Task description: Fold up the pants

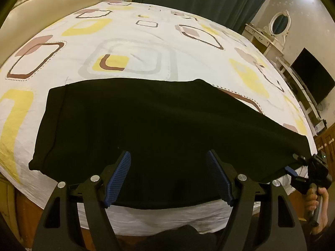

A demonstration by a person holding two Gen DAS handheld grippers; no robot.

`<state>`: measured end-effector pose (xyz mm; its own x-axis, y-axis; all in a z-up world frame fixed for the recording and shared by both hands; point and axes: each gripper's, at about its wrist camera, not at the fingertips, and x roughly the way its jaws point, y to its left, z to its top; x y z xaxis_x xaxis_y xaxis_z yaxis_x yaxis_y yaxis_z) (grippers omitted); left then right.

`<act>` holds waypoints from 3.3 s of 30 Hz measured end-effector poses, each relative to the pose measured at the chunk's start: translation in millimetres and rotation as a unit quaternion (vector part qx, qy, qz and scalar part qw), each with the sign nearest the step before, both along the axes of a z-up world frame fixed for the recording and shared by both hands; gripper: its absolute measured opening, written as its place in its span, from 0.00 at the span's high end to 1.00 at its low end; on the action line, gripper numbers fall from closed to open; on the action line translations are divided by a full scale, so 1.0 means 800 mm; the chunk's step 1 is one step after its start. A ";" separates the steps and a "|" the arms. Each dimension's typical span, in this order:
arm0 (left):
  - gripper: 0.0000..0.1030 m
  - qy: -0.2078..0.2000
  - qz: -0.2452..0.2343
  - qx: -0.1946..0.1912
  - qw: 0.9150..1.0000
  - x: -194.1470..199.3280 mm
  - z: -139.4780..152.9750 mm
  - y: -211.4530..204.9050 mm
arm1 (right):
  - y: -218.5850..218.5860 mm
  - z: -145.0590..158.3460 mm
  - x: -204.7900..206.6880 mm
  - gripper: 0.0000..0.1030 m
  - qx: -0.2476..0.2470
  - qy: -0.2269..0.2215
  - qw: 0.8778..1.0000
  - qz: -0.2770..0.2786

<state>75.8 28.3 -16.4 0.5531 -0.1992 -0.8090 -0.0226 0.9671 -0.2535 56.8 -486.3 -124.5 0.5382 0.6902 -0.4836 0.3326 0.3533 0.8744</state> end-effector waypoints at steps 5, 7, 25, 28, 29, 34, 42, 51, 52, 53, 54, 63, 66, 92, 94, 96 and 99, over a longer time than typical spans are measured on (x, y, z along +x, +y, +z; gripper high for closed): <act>0.28 0.004 0.003 -0.004 1.000 -0.001 -0.002 0.001 | 0.015 0.006 0.002 0.62 -0.023 -0.006 1.000 0.009; 0.28 0.006 0.004 -0.008 1.000 -0.001 -0.003 0.001 | 0.024 0.002 0.002 0.68 -0.012 0.000 1.000 0.020; 0.28 0.003 -0.019 -0.001 1.000 -0.004 -0.002 -0.016 | 0.051 0.008 -0.037 0.94 -0.027 0.000 1.000 0.007; 0.28 0.003 -0.025 0.004 1.000 -0.004 -0.004 -0.021 | 0.052 0.000 -0.036 0.94 -0.044 0.004 0.999 0.014; 0.28 0.003 -0.027 0.007 1.000 -0.004 -0.004 -0.023 | 0.052 -0.005 -0.035 0.94 -0.042 0.007 0.999 0.013; 0.28 -0.001 -0.032 0.026 0.999 -0.004 -0.005 -0.026 | 0.058 0.002 -0.026 0.93 -0.078 -0.014 0.996 0.042; 0.28 0.002 -0.021 0.014 1.000 -0.003 -0.006 -0.018 | 0.048 0.033 -0.036 0.79 -0.090 -0.032 0.993 0.073; 0.28 0.012 -0.007 0.008 1.000 0.000 -0.013 -0.006 | -0.141 0.124 -0.053 0.46 -0.204 -0.119 0.972 0.007; 0.28 0.012 -0.004 0.009 1.000 0.001 -0.013 -0.004 | -0.170 0.126 -0.049 0.44 -0.204 -0.120 0.971 -0.004; 0.28 0.012 -0.003 0.010 1.000 0.000 -0.013 -0.003 | -0.210 0.129 -0.044 0.43 -0.215 -0.118 0.969 -0.022; 0.28 0.012 -0.002 0.012 1.000 0.000 -0.013 -0.002 | -0.235 0.128 -0.038 0.42 -0.230 -0.108 0.967 -0.036; 0.28 0.007 0.013 0.025 1.000 0.002 -0.012 0.013 | -0.363 0.050 0.019 0.42 -0.228 -0.026 0.970 -0.078; 0.27 0.007 0.016 0.036 0.999 0.002 -0.011 0.018 | -0.364 0.031 0.032 0.38 -0.214 -0.034 0.974 -0.071; 0.24 -0.010 0.052 -0.012 0.999 -0.004 0.013 0.048 | -0.260 0.109 0.099 0.87 -0.333 -0.021 0.942 0.021; 0.24 -0.010 0.051 -0.016 0.999 -0.003 0.013 0.049 | -0.257 0.135 0.088 0.87 -0.328 -0.044 0.943 0.019; 0.24 -0.011 0.050 -0.017 0.999 -0.003 0.013 0.048 | -0.239 0.164 0.083 0.87 -0.330 -0.069 0.941 0.024; 0.24 -0.011 0.051 -0.013 0.999 -0.002 0.013 0.047 | -0.201 0.211 0.079 0.87 -0.336 -0.110 0.935 0.037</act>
<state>73.8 66.2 -6.4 0.5894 -0.1619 -0.7915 -0.1155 0.9528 -0.2809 119.9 -647.1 44.6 0.6388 0.3089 -0.7046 0.1242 0.8624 0.4907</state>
